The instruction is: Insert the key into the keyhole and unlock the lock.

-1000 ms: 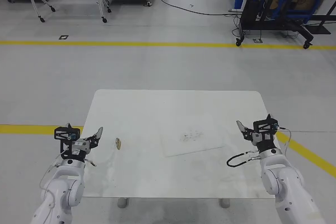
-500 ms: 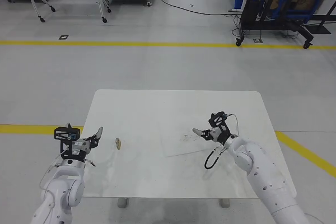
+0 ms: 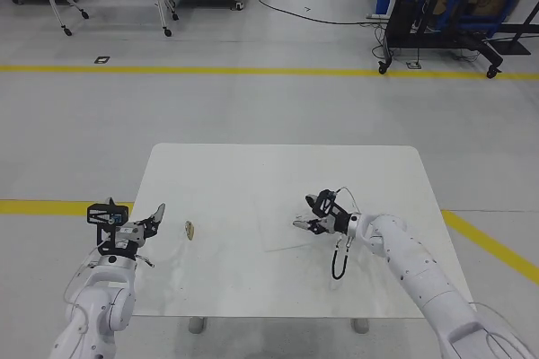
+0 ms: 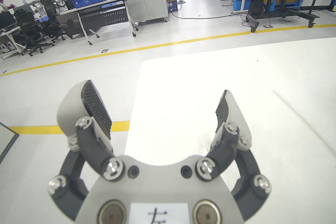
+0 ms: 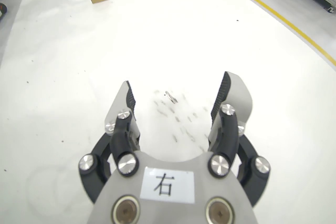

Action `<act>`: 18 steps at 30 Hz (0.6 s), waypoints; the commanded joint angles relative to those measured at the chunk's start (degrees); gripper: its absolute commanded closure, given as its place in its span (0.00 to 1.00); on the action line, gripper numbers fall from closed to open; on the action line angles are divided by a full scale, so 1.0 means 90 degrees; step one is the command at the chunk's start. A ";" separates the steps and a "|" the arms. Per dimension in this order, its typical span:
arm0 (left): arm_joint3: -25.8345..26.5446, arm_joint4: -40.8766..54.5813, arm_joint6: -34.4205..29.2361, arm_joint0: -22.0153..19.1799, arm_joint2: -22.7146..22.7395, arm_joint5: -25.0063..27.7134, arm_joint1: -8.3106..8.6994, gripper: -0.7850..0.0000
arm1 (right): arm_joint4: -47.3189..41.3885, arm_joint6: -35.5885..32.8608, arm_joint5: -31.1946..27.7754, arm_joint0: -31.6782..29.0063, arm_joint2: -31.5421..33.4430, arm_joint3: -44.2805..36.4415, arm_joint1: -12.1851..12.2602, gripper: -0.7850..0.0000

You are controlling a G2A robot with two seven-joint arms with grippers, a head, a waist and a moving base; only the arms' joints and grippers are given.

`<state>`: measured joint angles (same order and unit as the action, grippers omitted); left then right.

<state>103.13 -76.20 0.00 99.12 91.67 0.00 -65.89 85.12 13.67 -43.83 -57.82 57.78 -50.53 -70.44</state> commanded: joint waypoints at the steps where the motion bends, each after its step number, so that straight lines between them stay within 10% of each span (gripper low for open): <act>1: 0.0000 0.0000 0.0000 0.0000 0.0000 0.0000 0.0000 0.00 | 0.0271 0.0162 0.0134 0.0131 -0.0166 0.0211 -0.0038 0.44; 6: 0.0000 0.0000 0.0000 0.0000 0.0000 0.0000 0.0000 0.00 | 0.0714 0.0538 0.0224 0.0338 -0.0475 0.0485 -0.0104 0.45; 9: 0.0000 0.0000 0.0000 0.0000 0.0000 0.0000 0.0000 0.00 | 0.0857 0.0813 0.0243 0.0421 -0.0574 0.0621 -0.0121 1.00; 18: 0.0000 0.0000 0.0000 0.0000 0.0000 0.0000 0.0000 0.00 | 0.1103 0.1324 0.0261 0.0483 -0.0642 0.0682 -0.0081 1.00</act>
<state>103.13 -76.20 0.00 99.12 91.67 0.00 -65.89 94.85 25.43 -41.56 -53.41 52.00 -44.30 -71.24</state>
